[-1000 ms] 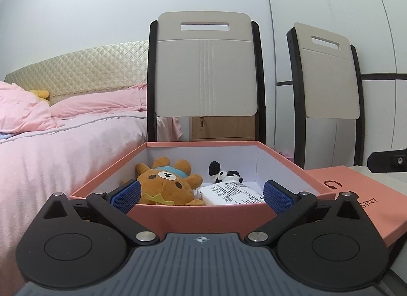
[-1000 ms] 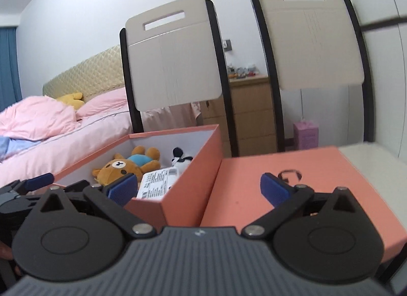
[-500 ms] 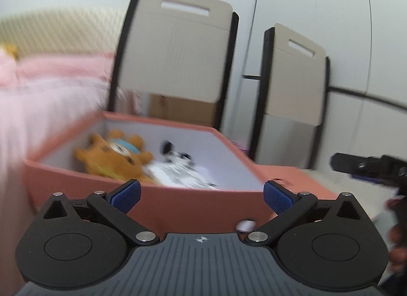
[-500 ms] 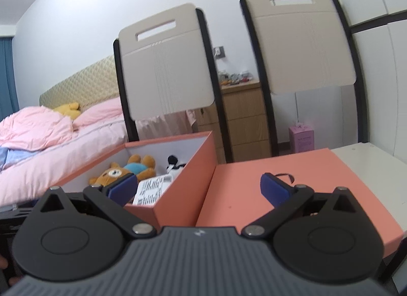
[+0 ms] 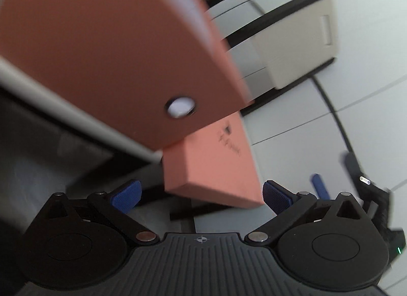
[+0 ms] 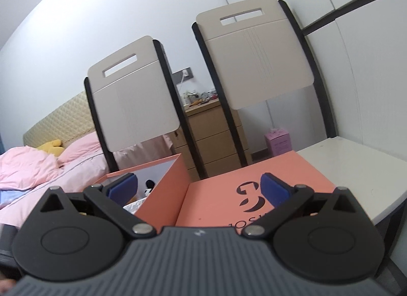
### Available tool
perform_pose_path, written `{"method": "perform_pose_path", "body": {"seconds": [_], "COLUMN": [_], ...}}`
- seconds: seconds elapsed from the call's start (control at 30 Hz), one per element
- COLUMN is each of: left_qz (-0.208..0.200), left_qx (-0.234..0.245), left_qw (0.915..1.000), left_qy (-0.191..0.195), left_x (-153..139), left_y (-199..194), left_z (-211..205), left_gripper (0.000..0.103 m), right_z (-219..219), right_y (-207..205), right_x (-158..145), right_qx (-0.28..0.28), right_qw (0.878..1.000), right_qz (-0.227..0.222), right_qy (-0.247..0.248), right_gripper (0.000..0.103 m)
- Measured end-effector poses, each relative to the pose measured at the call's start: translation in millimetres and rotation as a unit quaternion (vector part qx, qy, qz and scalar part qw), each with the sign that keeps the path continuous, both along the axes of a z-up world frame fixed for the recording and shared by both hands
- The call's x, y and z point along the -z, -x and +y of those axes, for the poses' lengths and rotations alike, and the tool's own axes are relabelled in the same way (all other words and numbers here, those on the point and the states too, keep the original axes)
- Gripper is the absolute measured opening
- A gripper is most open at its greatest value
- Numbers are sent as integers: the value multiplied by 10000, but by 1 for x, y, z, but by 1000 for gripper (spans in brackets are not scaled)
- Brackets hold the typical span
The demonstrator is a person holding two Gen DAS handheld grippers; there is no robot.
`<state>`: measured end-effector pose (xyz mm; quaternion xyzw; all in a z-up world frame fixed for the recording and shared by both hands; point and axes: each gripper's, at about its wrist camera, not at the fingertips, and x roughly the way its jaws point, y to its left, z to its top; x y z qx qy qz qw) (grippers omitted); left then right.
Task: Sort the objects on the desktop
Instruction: 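Grasp the pink lid edge with the left gripper and lift it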
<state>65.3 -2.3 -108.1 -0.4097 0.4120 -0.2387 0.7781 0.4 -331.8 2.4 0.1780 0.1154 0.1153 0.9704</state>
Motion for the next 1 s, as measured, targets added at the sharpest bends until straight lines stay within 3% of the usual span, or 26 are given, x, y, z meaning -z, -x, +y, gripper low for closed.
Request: {"method": "perform_pose_path", "body": {"seconds": [0.1,0.2,0.23,0.4,0.6,0.73,0.83,1.0], "left_qz": [374,774,841,898,792,797,799,785], "left_qx": [-111,-155,-168,-136,-140,-25,11,150], "left_qw": [9989,9954,9945,9908,9886,9876,9870,9865], "left_qy": [265,538,595,1006,1272,1353,1396,1430], "left_x": [20,38,41,50,57,56,56,55], "left_y": [-17,-31,-34,-40,-33,-23,-9,21], "left_z": [-9,-15,-17,-17,-20,-19,-15,-3], "left_gripper": [97,85,76,54,49,48,47,47], "right_z": [-7,-16,-19,-32,-36,-43,-46,-43], "right_y": [2,4,4,5,12,16,17,19], "right_x": [0,0,0,2,2,3,4,5], "right_qx": [-177,-254,-278,-401,-500,-228,-184,-294], "right_qw": [9998,9994,9992,9979,9976,9977,9966,9974], "right_qz": [22,33,40,134,124,132,152,189], "right_qy": [-103,-235,-288,-494,-464,-629,-784,-637], "right_gripper": [103,103,103,103,103,103,103,103]}}
